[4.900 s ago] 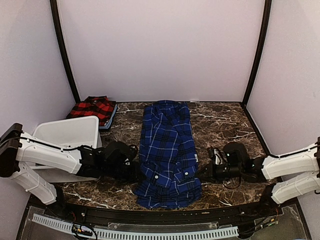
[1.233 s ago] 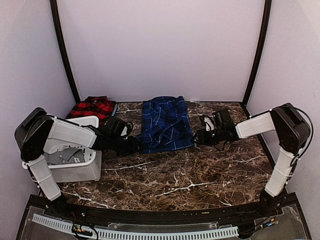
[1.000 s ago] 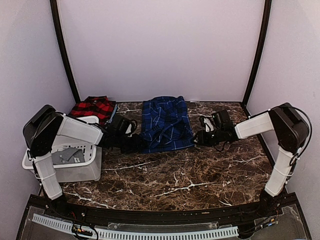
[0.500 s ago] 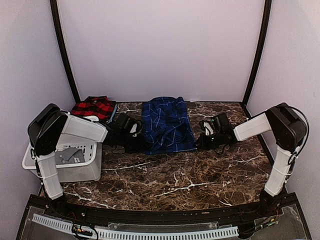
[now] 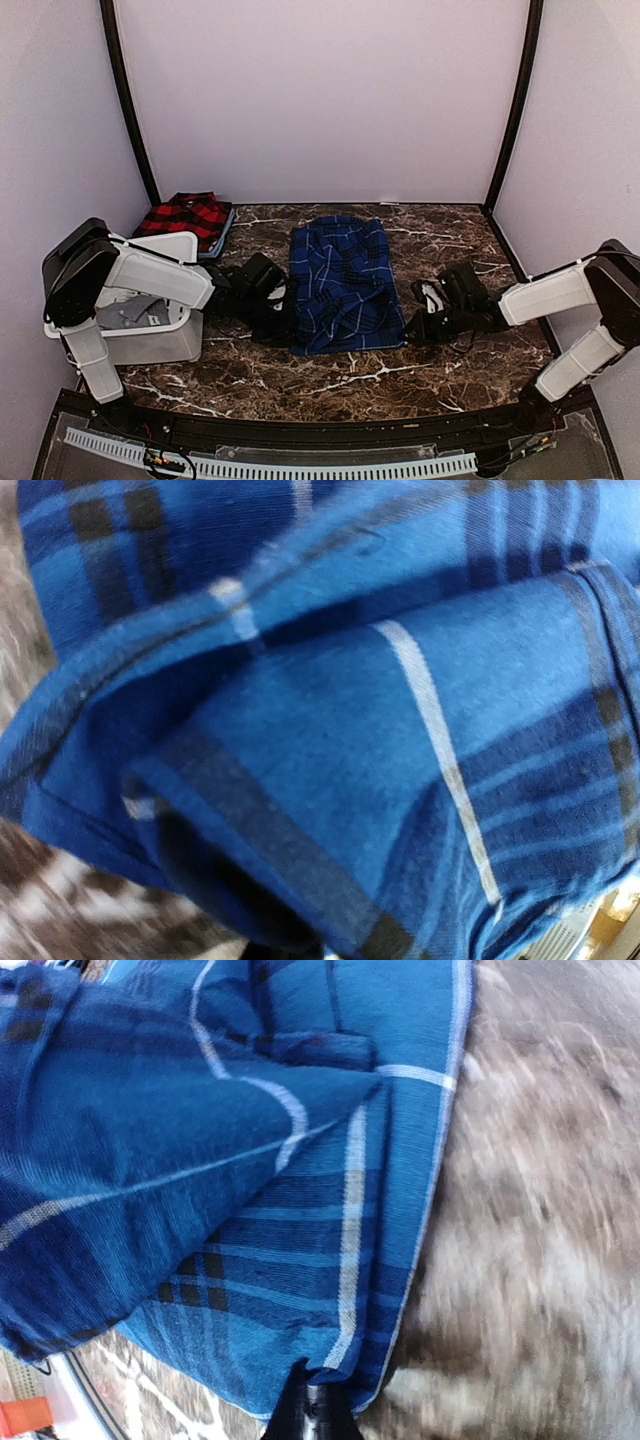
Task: Fold and stack the long sleeve shirts
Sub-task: Move the 2/3-rectangle-folded shirt to the center of the board, then adjust the 2/3-rectangle-folded shirt at the center of the board.
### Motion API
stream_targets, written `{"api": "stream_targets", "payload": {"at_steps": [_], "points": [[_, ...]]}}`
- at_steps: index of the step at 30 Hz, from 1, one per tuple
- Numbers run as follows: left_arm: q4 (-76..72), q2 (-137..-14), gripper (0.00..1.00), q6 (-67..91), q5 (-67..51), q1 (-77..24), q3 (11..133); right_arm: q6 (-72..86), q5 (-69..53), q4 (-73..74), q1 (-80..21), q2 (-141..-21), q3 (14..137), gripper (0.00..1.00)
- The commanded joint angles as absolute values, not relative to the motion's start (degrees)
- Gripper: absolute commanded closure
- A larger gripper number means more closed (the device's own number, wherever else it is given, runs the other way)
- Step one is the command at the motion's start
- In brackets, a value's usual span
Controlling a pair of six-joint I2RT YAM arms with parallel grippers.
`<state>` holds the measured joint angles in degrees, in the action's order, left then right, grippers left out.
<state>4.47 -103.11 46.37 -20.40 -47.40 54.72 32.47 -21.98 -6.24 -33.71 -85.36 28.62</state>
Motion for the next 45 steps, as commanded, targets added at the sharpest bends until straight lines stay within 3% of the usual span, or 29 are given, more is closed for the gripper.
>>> {"api": "stream_targets", "payload": {"at_steps": [1,7,19,38,45], "points": [[9.0,-97.9,0.74,48.2,-19.6,-48.7,53.0,35.0,-17.6,-0.7,-34.5,-78.3,26.8,0.87],[15.3,-94.1,0.65,46.5,-12.7,-48.5,56.4,32.5,-12.4,7.6,-34.5,-71.5,32.5,0.67],[12.0,-92.1,0.64,45.2,-9.5,-45.0,56.9,27.2,-12.8,7.8,-35.4,-72.0,39.1,0.57],[1.1,-95.8,0.55,47.9,-14.0,-42.5,50.6,24.7,-13.0,5.9,-37.9,-79.5,42.9,0.54],[0.2,-100.8,0.57,46.7,-13.3,-40.9,55.3,26.4,-8.8,6.8,-37.8,-80.2,44.2,0.64]]}}
